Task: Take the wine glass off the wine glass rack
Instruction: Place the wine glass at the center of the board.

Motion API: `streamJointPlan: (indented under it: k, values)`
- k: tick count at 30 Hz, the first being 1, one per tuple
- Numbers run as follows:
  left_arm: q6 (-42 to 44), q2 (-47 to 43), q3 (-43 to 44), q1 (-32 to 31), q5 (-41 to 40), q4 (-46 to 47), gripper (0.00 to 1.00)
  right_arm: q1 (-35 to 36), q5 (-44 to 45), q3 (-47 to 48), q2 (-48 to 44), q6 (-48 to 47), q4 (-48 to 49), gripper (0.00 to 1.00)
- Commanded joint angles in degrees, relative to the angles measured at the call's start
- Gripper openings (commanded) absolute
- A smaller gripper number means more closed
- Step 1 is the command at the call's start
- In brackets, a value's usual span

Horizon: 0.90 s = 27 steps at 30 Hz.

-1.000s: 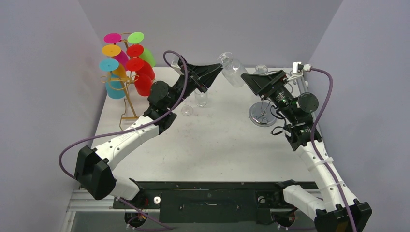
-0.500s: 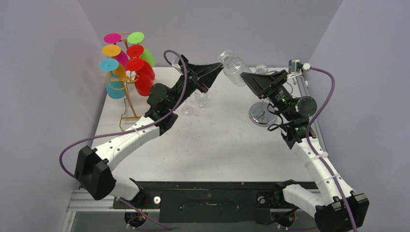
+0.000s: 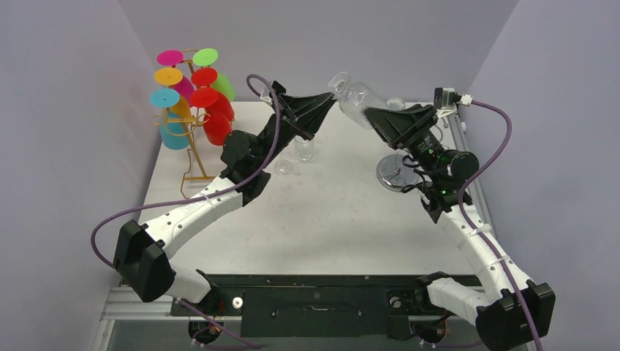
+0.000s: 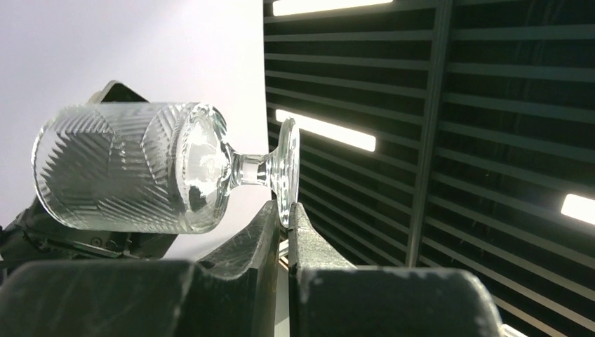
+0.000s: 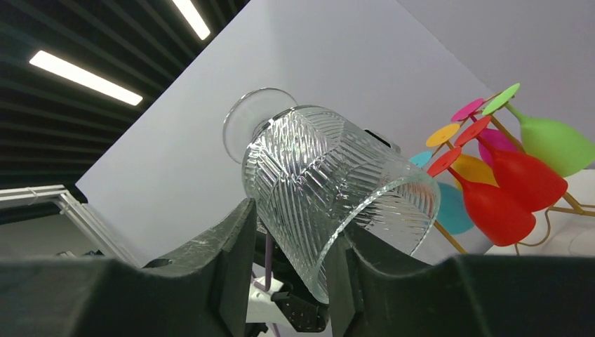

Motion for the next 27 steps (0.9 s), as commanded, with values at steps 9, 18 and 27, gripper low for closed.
streamJointPlan:
  k: [9, 18, 27]
  values:
    - [8.5, -3.7, -5.1, 2.0, 2.5, 0.7, 0.16, 0.5, 1.8, 3.2, -4.0, -7.3, -9.4, 0.00]
    - [24.5, -15.4, -15.9, 8.5, 5.4, -18.1, 0.73, 1.3, 12.5, 14.9, -5.8, -27.2, -46.7, 0.00]
    - [53.0, -29.3, -12.9, 17.3, 2.4, -54.2, 0.97, 11.3, 32.5, 33.2, 5.2, -41.3, -79.5, 0.00]
